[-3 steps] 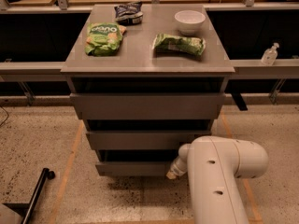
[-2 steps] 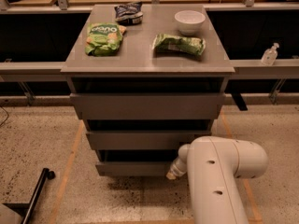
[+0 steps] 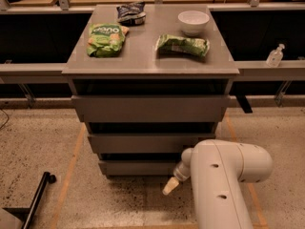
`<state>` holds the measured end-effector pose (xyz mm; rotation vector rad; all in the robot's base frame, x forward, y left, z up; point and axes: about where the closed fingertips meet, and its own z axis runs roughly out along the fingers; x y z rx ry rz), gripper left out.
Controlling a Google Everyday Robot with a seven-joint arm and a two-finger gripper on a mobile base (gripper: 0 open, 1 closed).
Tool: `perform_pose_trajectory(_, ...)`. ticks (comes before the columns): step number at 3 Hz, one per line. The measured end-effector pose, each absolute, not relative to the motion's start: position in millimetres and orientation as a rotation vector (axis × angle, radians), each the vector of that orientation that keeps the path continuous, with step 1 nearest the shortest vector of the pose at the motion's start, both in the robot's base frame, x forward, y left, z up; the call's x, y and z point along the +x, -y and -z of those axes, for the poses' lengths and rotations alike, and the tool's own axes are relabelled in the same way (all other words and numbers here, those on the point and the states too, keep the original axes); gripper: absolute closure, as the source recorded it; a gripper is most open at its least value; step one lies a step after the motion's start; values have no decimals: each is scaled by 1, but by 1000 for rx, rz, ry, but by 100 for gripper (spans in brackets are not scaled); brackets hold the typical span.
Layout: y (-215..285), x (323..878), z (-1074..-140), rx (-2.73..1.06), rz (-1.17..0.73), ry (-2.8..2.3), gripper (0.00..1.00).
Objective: Close bottom drawer
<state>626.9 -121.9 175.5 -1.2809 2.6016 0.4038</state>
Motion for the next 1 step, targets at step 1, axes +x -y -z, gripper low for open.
perform_pose_trajectory(1,122,627,-175,-1281,-404,-2602,0)
